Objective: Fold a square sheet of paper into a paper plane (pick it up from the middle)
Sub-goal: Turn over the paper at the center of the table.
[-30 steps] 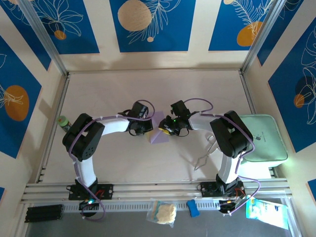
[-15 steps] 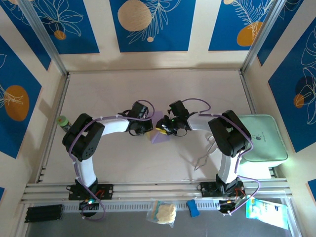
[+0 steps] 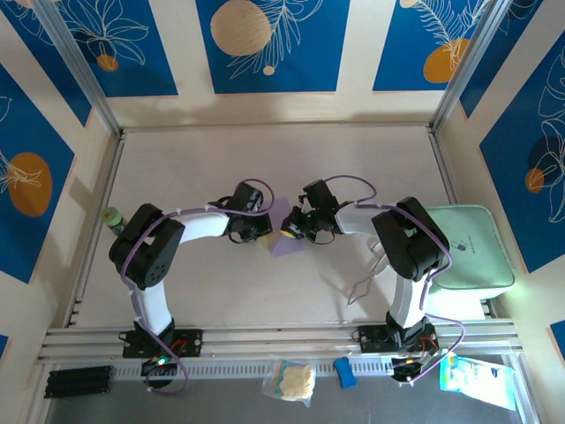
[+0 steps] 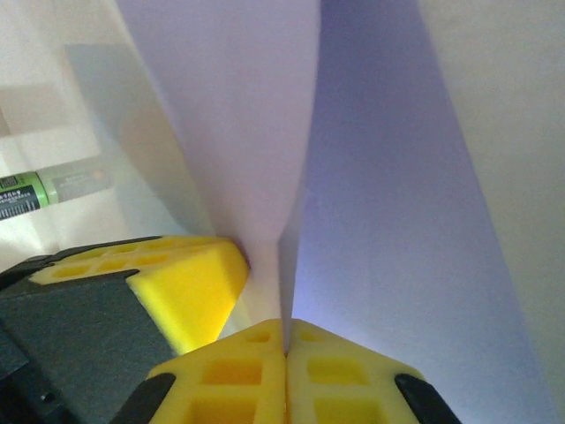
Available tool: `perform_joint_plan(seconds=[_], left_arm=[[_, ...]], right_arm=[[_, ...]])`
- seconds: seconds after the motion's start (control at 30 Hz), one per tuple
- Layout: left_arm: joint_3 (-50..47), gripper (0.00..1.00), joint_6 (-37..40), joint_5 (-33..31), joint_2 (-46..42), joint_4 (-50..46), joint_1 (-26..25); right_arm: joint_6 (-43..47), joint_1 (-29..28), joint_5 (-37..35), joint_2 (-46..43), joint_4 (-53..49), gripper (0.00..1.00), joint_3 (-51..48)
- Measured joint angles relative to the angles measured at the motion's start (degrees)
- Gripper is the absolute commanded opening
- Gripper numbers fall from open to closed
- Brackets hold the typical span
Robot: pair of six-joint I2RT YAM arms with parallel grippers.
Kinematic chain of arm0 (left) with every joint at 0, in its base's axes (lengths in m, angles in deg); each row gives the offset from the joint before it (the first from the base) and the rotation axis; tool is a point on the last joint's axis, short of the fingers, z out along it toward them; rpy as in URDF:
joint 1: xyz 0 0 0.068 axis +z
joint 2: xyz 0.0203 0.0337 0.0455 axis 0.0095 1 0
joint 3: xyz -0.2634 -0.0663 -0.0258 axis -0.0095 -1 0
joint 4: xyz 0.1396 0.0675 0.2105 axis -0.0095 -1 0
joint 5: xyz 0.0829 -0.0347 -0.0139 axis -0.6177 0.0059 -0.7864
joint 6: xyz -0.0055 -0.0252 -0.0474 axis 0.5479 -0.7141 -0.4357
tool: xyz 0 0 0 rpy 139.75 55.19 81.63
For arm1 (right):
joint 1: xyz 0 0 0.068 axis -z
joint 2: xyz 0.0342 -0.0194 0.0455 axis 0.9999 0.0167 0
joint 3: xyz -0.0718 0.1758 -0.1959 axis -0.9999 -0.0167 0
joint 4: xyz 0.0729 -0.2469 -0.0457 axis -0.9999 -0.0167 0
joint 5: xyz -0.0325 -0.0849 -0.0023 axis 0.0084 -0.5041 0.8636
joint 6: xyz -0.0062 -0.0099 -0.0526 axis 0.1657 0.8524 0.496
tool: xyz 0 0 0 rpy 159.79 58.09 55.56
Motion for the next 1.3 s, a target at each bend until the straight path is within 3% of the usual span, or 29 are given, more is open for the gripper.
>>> perform_joint_plan(seconds=[0.2,0.47,0.57,0.8,1.3], left_arm=[[-3.7,0.43,-1.8,4.5,-8.7,0.4,5.1],[-13.2,0.88,-6.6,14.9,-20.6,11.1,7.8],[-17.3,0.96,-9.1,17.9,-23.1,17.2,7.6],[-21.2,0.92,-14.4,21.6,-25.2,29.1,5.8],[-21.7,0.42,-17.8,22.0,-28.1,37.7,4.9]], right_arm=[[2.8,0.0,-0.5,-2.1,0.0,0.03,0.0],[2.6,1.8,4.6,-12.4,5.6,0.04,-0.2],[0.7,2.5,7.3,-14.5,9.0,0.04,-0.9],[-4.9,2.9,12.3,-15.1,14.4,0.05,-2.7],[-8.6,3.5,16.6,-18.2,17.6,0.06,-2.8]])
